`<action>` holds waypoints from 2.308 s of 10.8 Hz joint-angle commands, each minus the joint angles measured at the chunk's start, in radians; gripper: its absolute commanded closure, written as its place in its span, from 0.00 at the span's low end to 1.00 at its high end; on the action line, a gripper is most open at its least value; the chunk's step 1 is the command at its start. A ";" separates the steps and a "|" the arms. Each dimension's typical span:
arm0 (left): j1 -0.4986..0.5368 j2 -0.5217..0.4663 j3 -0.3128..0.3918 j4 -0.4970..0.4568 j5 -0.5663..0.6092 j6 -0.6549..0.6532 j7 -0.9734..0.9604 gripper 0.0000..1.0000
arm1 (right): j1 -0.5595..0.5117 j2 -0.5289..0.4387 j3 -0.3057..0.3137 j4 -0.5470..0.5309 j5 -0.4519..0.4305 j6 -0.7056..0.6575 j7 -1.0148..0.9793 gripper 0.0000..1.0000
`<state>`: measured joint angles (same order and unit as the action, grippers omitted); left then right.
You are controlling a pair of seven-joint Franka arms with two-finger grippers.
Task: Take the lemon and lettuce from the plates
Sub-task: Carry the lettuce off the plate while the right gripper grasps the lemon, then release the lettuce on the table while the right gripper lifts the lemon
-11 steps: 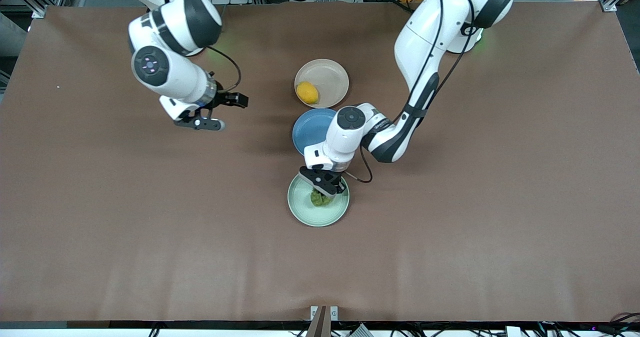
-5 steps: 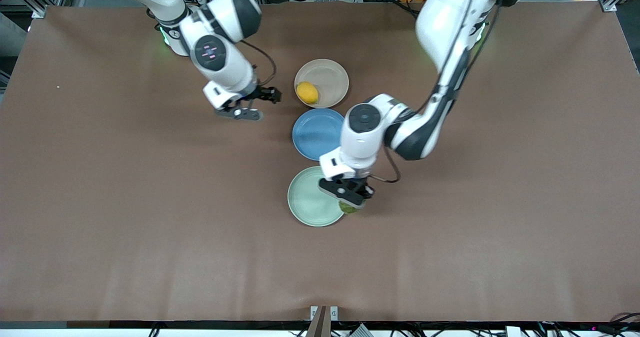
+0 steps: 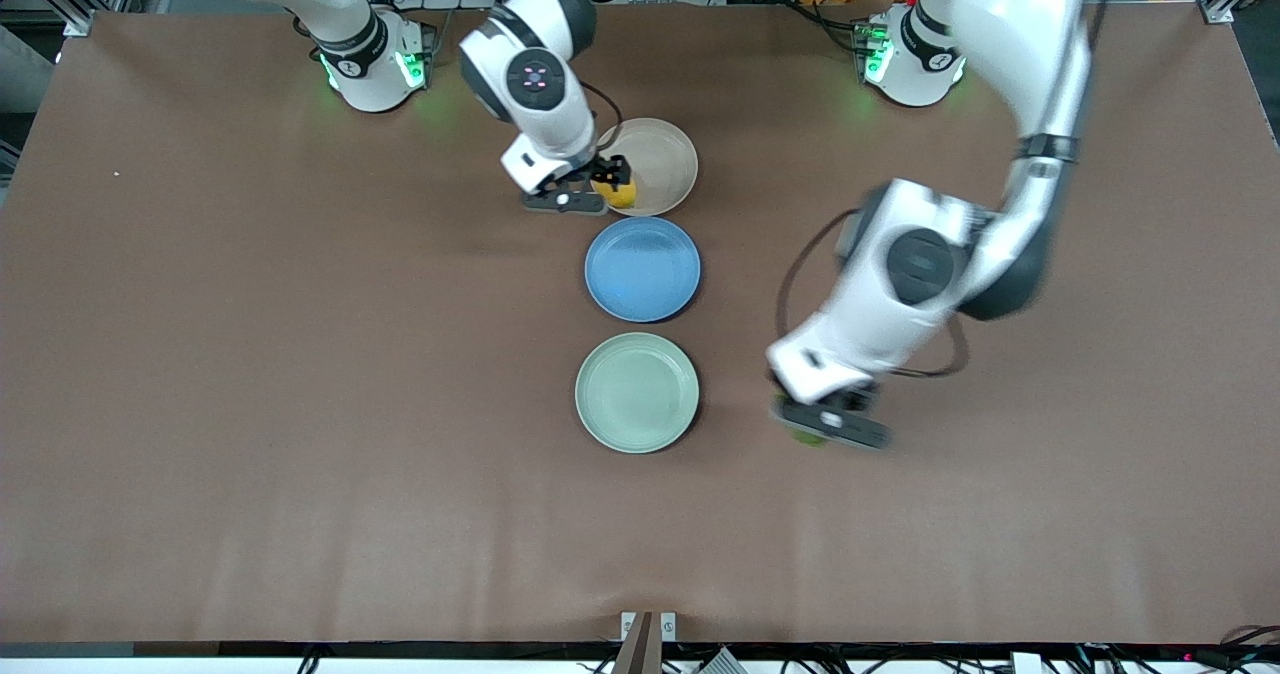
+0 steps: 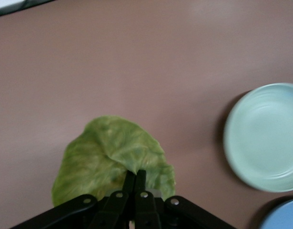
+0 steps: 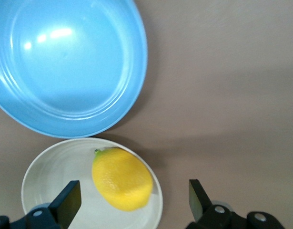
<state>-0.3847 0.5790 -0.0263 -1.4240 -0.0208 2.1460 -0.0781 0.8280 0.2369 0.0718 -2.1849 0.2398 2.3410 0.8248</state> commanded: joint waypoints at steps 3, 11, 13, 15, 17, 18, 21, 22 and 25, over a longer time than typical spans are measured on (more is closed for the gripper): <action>0.199 0.011 -0.009 -0.101 -0.056 -0.058 0.179 1.00 | 0.078 0.071 -0.010 0.007 -0.082 0.067 0.016 0.00; 0.299 0.143 -0.011 -0.093 -0.119 -0.009 0.185 1.00 | 0.131 0.153 -0.013 0.004 -0.102 0.182 0.054 0.00; 0.290 0.157 -0.009 -0.090 -0.140 -0.008 0.184 0.89 | 0.135 0.157 -0.017 0.000 -0.140 0.182 0.056 0.62; 0.293 0.168 -0.009 -0.090 -0.140 -0.008 0.185 0.01 | 0.135 0.157 -0.017 -0.001 -0.143 0.185 0.069 0.95; 0.296 0.160 -0.009 -0.090 -0.134 -0.008 0.185 0.00 | 0.128 0.141 -0.021 0.002 -0.143 0.182 0.105 0.95; 0.294 0.147 -0.009 -0.087 -0.128 -0.009 0.187 0.00 | 0.123 0.121 -0.029 0.000 -0.143 0.181 0.128 0.95; 0.306 0.044 -0.003 -0.089 -0.128 -0.067 0.179 0.00 | 0.117 0.049 -0.075 0.002 -0.143 0.155 0.160 0.97; 0.320 0.004 -0.001 -0.089 -0.128 -0.093 0.179 0.00 | 0.103 0.024 -0.090 0.000 -0.143 0.147 0.162 0.97; 0.334 -0.121 0.002 -0.085 -0.125 -0.190 0.181 0.00 | 0.016 -0.034 -0.170 0.004 -0.145 0.074 0.137 0.97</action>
<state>-0.0575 0.5682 -0.0301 -1.4846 -0.1329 2.0299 0.0852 0.9090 0.2667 -0.0503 -2.1661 0.1168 2.4669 0.9603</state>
